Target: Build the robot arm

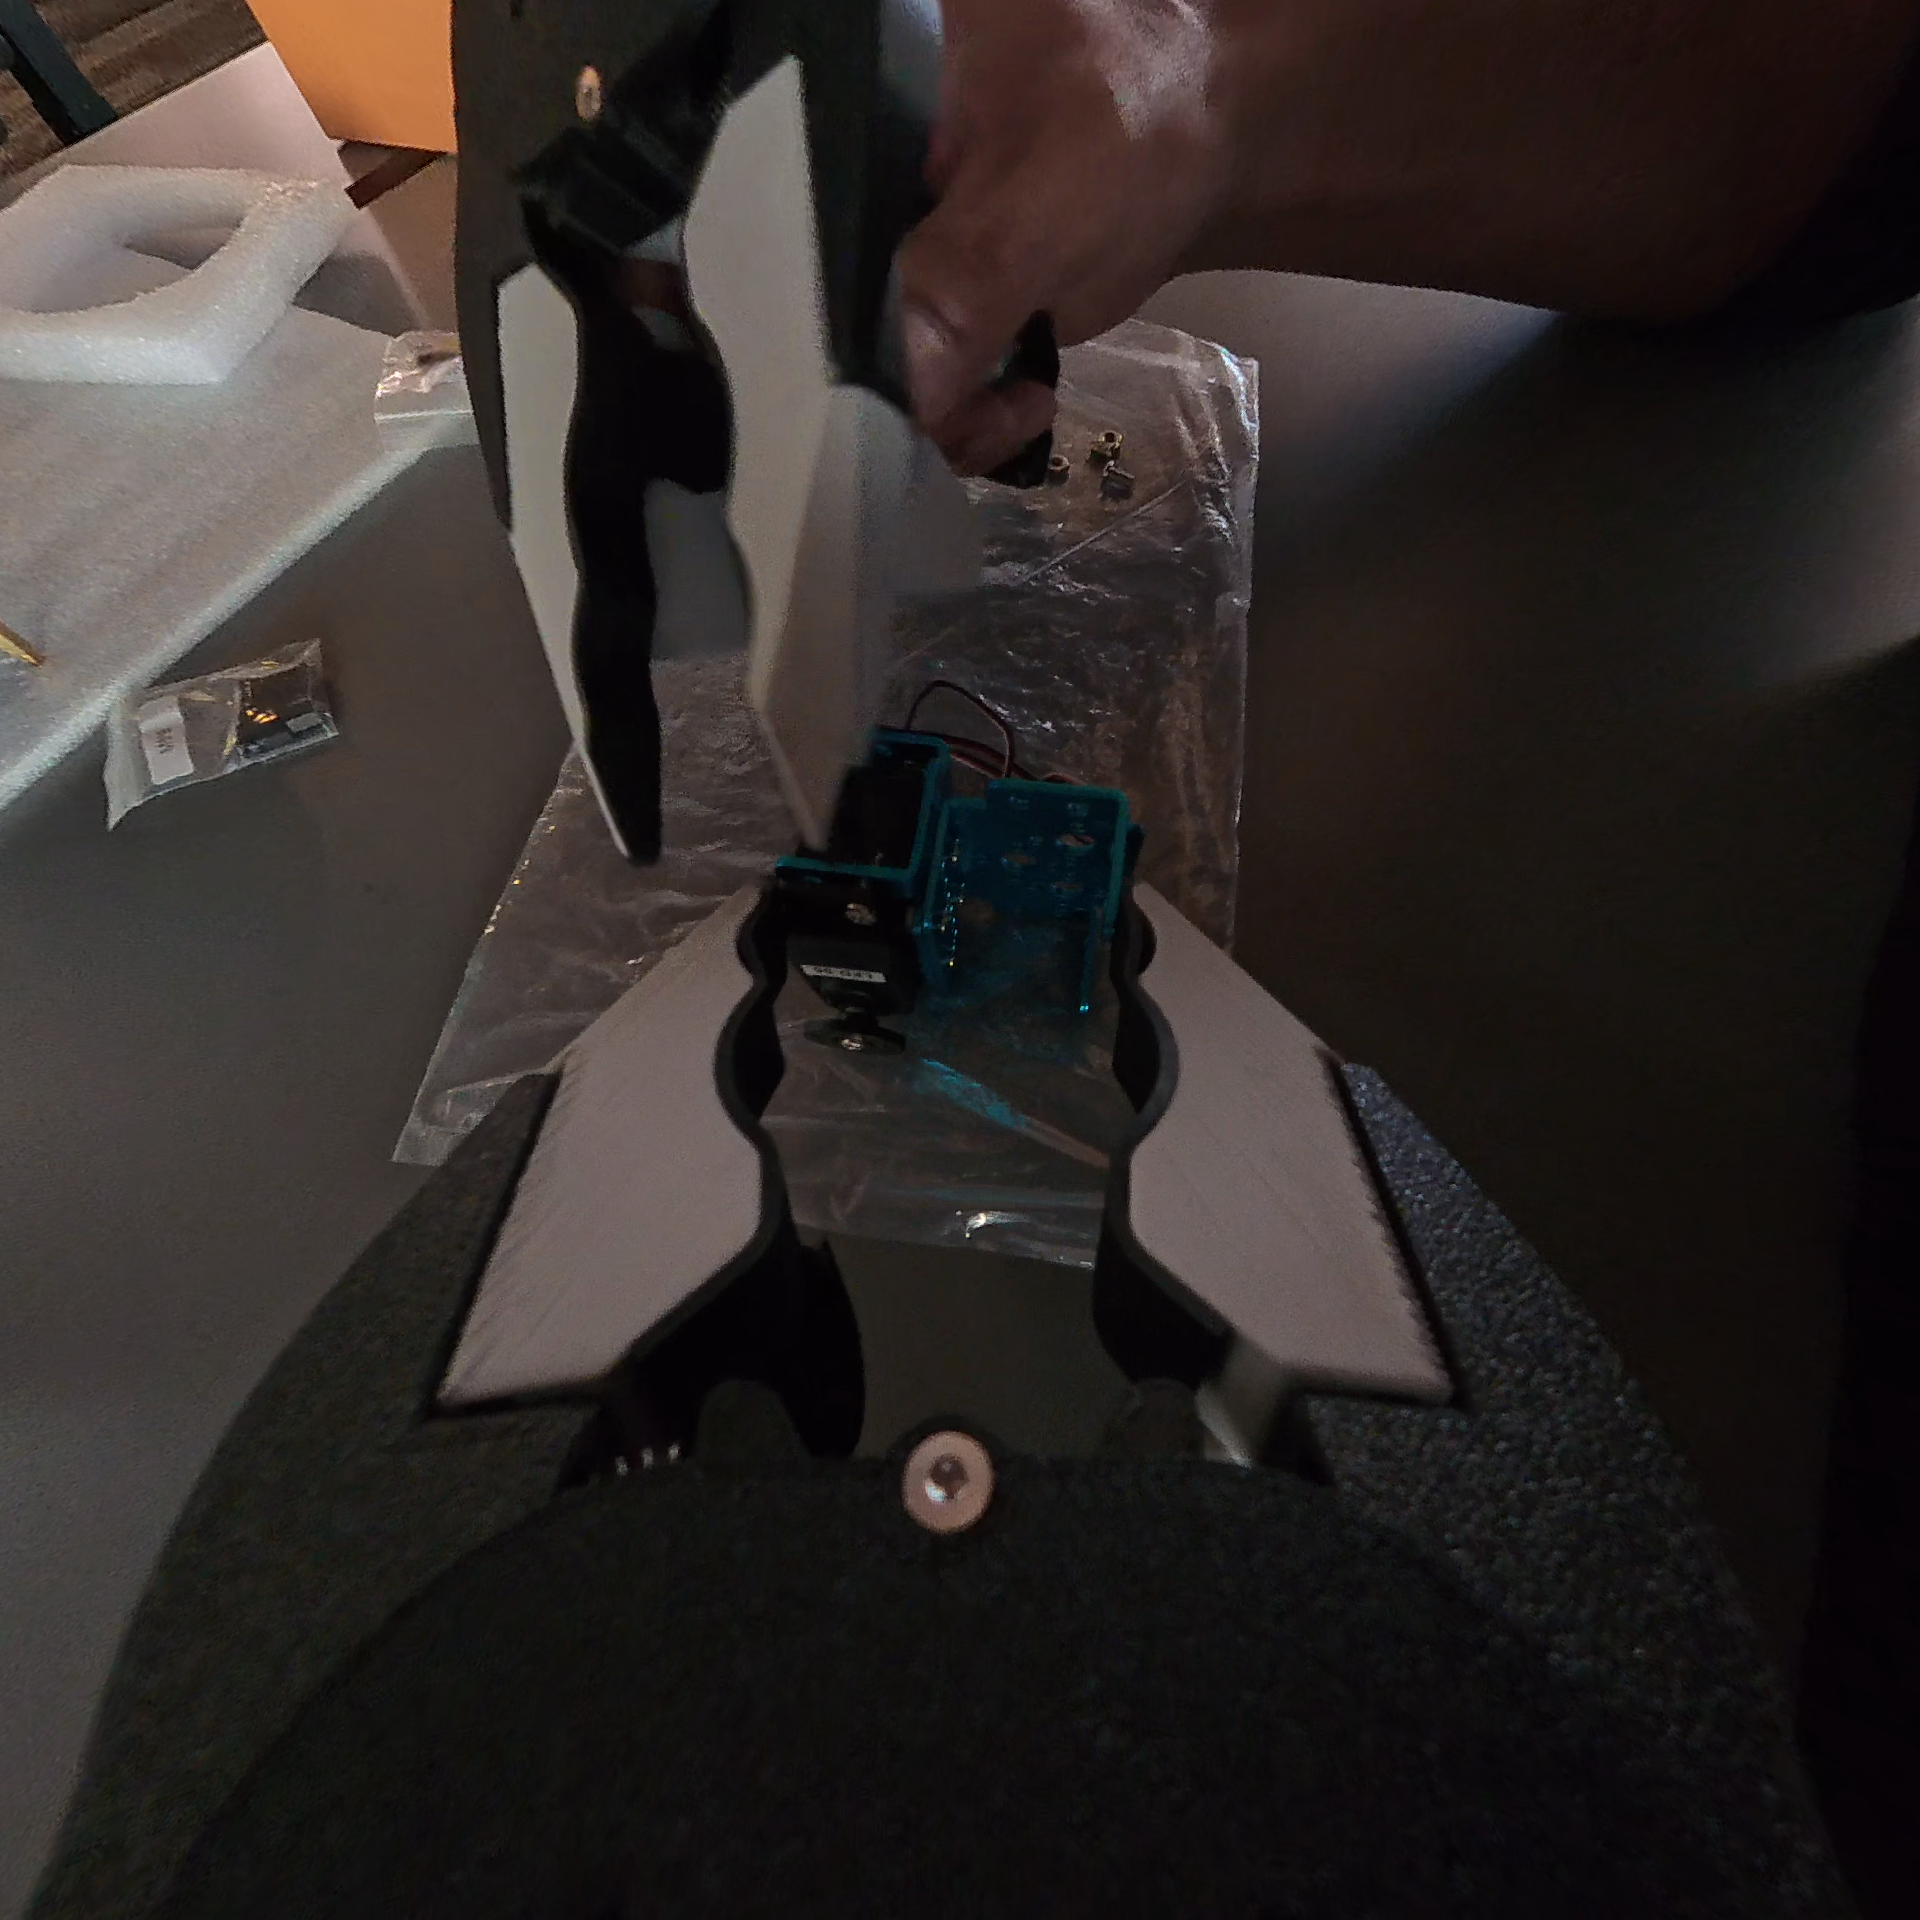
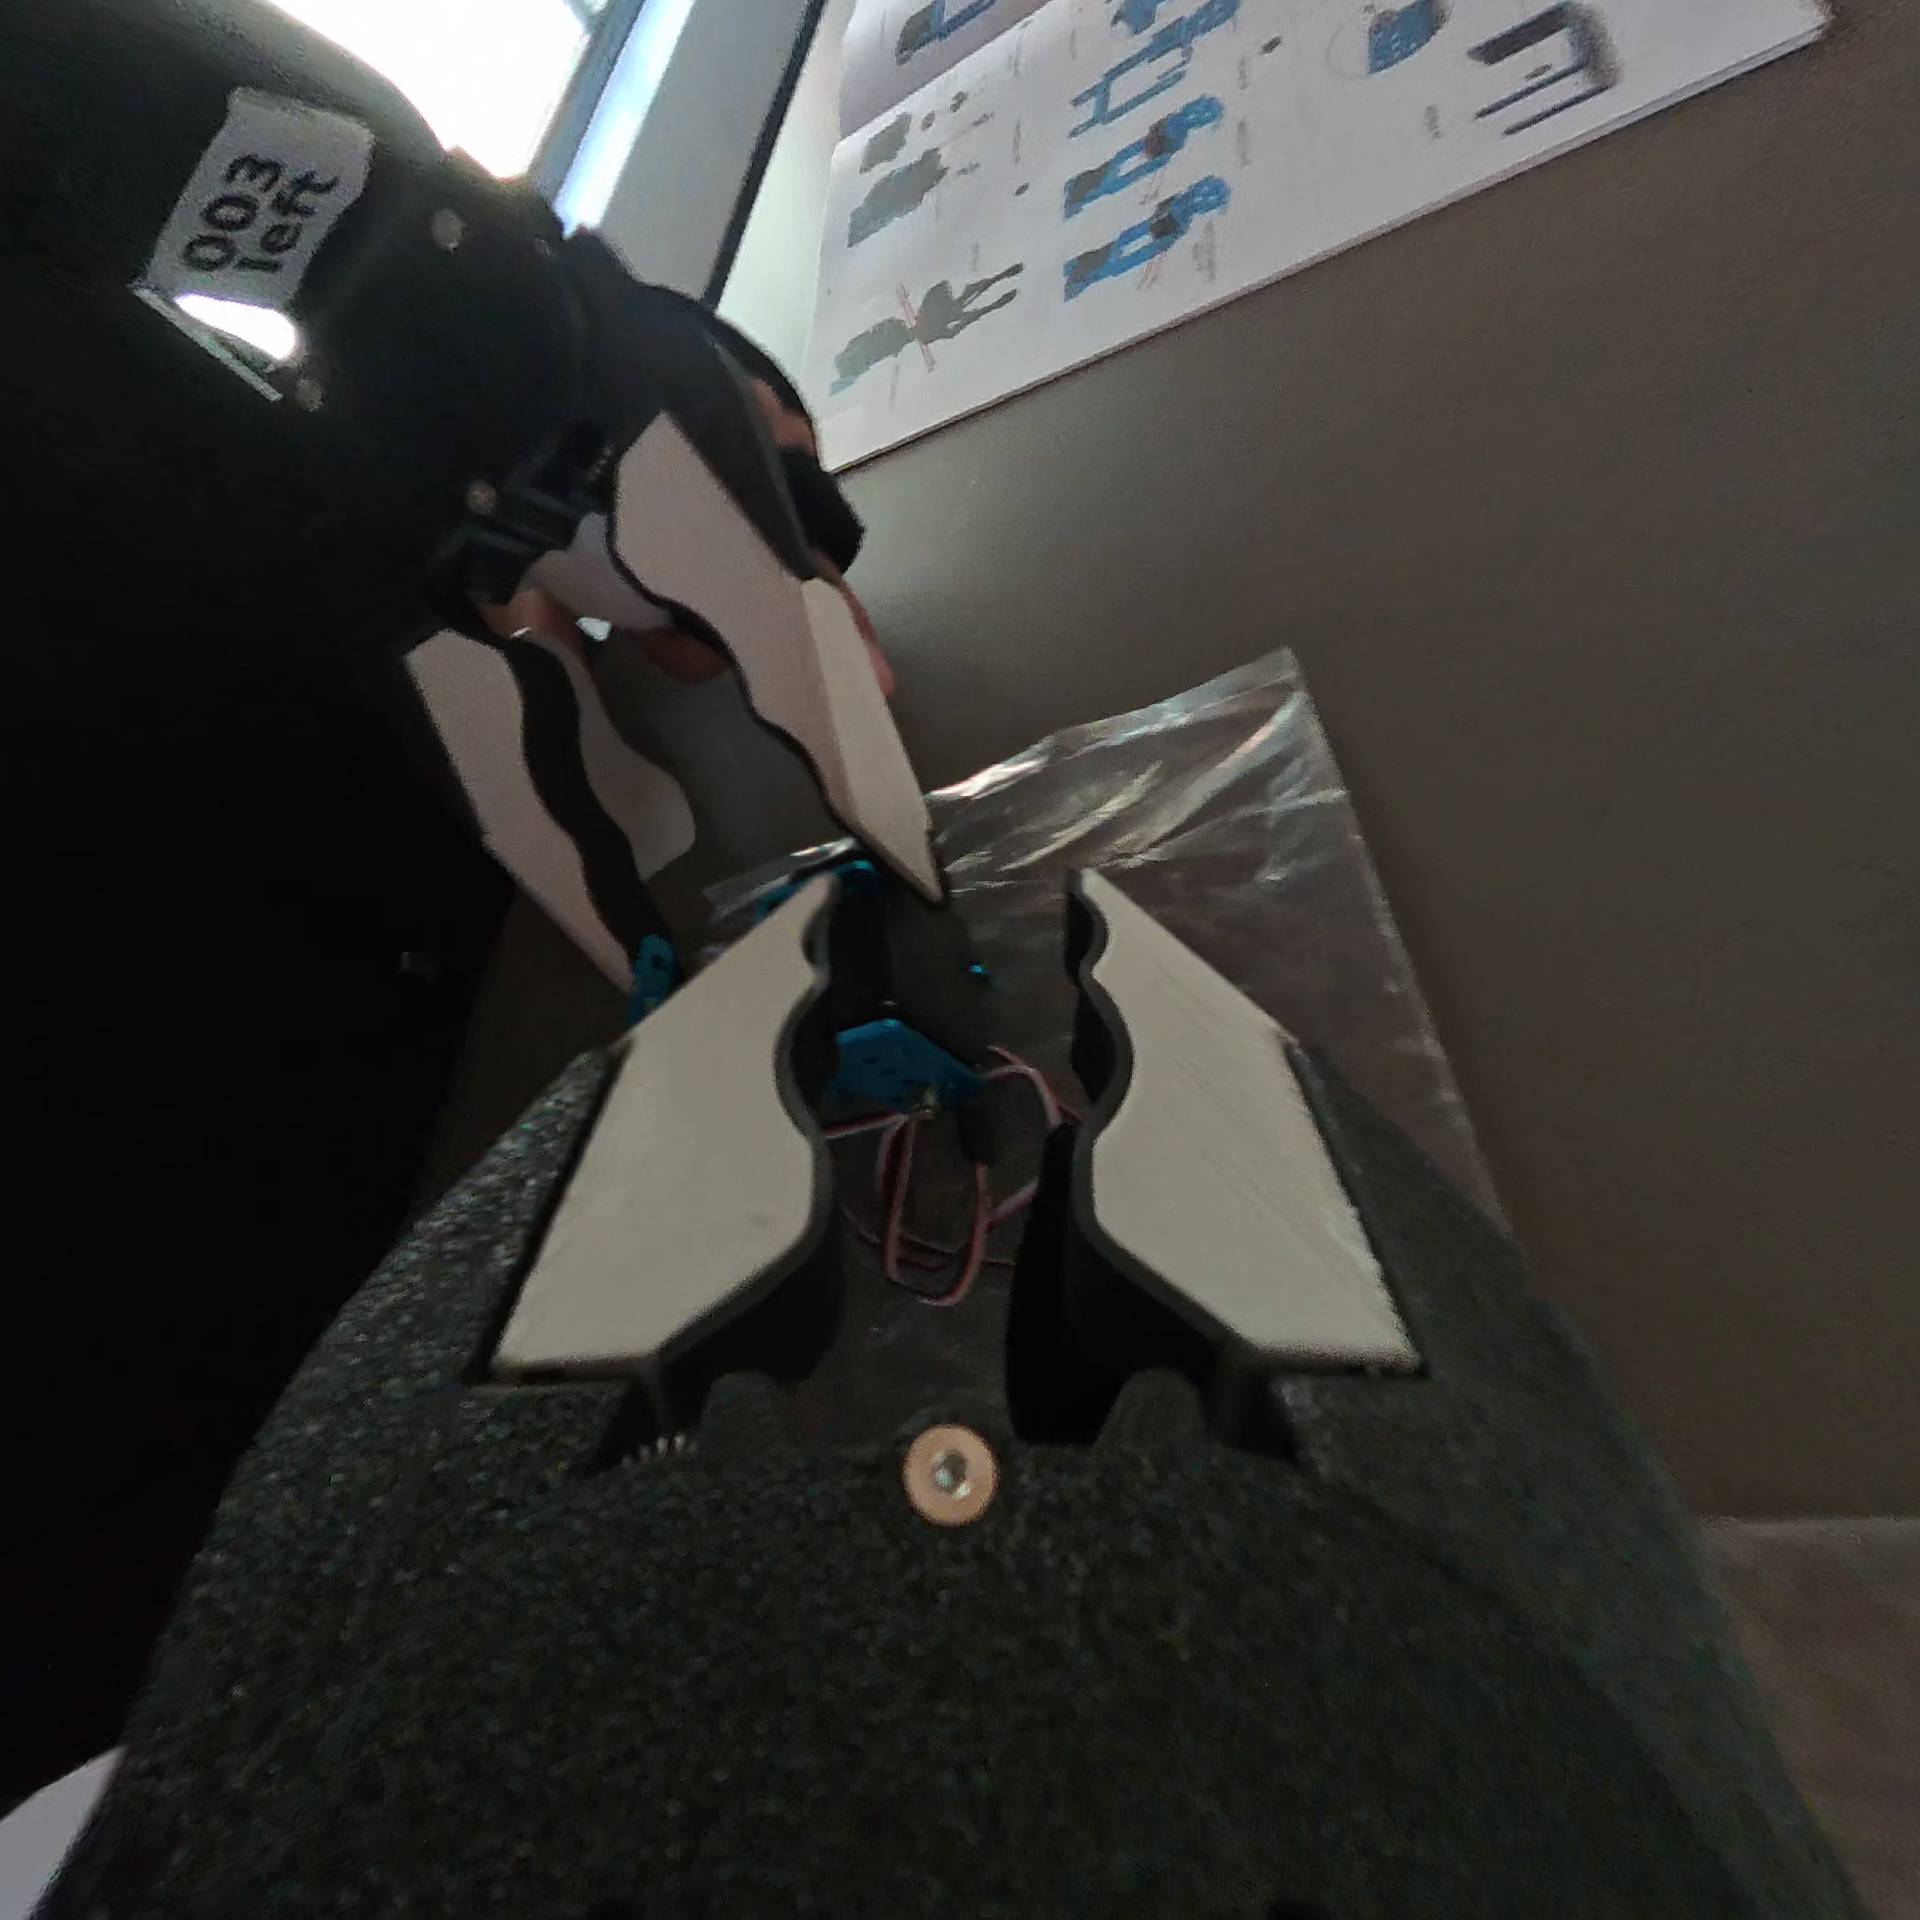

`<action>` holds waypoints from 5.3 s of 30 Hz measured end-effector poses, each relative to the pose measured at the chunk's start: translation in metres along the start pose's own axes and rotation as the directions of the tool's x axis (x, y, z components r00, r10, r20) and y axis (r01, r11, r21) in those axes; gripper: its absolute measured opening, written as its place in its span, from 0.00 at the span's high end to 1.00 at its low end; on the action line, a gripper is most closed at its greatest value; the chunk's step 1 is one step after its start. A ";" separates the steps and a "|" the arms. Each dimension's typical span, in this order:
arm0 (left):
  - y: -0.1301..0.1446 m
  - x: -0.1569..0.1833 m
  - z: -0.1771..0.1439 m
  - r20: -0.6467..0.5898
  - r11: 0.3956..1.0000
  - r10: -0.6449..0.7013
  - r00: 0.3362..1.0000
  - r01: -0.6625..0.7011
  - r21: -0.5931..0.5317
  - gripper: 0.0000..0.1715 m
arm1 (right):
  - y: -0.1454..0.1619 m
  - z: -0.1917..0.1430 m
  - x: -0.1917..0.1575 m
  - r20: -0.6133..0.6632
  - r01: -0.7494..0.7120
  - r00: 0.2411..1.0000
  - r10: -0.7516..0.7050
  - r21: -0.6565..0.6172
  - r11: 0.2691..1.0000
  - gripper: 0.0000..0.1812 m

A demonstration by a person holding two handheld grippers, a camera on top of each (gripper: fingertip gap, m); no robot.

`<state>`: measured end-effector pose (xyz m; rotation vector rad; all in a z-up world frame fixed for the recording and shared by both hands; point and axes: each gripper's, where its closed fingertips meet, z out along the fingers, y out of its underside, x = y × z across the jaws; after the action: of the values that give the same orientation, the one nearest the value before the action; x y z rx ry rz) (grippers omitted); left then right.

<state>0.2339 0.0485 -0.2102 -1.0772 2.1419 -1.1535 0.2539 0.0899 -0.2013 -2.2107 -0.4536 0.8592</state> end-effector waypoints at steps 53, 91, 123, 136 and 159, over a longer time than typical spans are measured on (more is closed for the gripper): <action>-0.002 0.003 0.002 -0.014 1.000 0.009 1.000 -0.009 0.012 0.63 | -0.002 -0.009 -0.010 0.034 -0.013 0.999 0.012 0.021 1.000 0.71; -0.008 -0.008 -0.025 -0.740 0.787 0.535 0.408 -0.559 0.261 0.82 | 0.021 -0.014 -0.053 -0.574 -0.197 0.688 0.443 0.440 0.876 0.74; -0.030 0.024 0.010 -0.217 0.990 -0.142 0.966 0.134 -0.049 0.91 | 0.036 -0.053 -0.053 -0.626 -0.063 0.693 0.357 0.441 0.895 0.85; -0.028 -0.002 0.023 -0.683 0.964 0.225 0.695 -0.261 0.052 0.56 | 0.035 -0.028 -0.062 -0.689 -0.090 0.624 0.369 0.405 0.910 0.81; -0.016 0.018 0.034 -0.404 0.967 0.253 0.879 -0.245 0.071 0.72 | 0.032 -0.026 -0.058 -0.789 -0.101 0.551 0.271 0.260 0.960 0.80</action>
<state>0.2538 0.0126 -0.2158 -0.5544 2.4908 -1.3606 0.2324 0.0242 -0.1847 -2.2118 0.3283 -0.1234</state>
